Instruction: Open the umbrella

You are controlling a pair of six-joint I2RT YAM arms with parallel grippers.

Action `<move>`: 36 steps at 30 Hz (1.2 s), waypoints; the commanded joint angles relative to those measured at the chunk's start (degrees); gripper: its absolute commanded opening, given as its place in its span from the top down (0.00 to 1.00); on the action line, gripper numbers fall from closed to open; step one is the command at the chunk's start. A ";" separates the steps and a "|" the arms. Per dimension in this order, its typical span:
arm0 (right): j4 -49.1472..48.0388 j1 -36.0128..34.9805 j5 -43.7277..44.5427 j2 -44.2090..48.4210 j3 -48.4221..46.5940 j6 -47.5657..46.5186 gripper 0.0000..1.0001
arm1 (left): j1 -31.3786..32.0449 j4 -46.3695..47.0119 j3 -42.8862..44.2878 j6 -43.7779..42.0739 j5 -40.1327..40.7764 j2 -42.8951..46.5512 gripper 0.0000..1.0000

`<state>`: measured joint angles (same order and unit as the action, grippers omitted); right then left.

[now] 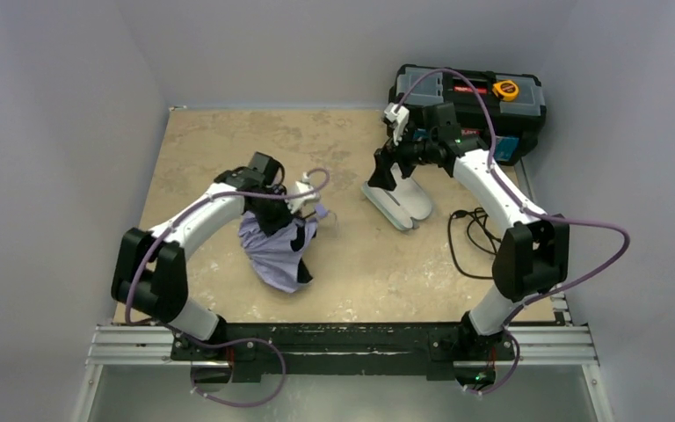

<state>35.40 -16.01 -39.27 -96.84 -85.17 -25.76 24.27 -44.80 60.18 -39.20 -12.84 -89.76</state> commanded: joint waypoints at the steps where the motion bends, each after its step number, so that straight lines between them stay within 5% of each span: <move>1: -18.15 0.29 -1.72 8.84 4.70 26.04 0.01 | -5.73 5.21 10.31 19.40 -23.71 11.40 1.00; 11: -57.03 -1.28 1.51 14.43 11.04 62.77 0.03 | -6.78 24.25 15.53 41.18 -34.35 16.81 1.00; 23: -67.29 -8.90 1.37 10.37 11.40 68.51 0.09 | -6.20 34.23 19.03 54.34 -40.46 15.50 1.00; 30: -72.93 -10.63 0.71 7.05 9.26 72.65 0.24 | -3.70 31.08 20.59 50.36 -40.93 14.54 1.00; 36: -81.75 -11.01 3.62 3.23 4.63 81.10 0.59 | -1.41 27.75 17.63 47.03 -41.65 14.28 1.00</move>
<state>-36.67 -26.87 -38.79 -92.53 -74.89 48.84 21.02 -17.34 77.95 11.03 -50.33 -75.90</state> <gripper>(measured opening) 0.510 0.110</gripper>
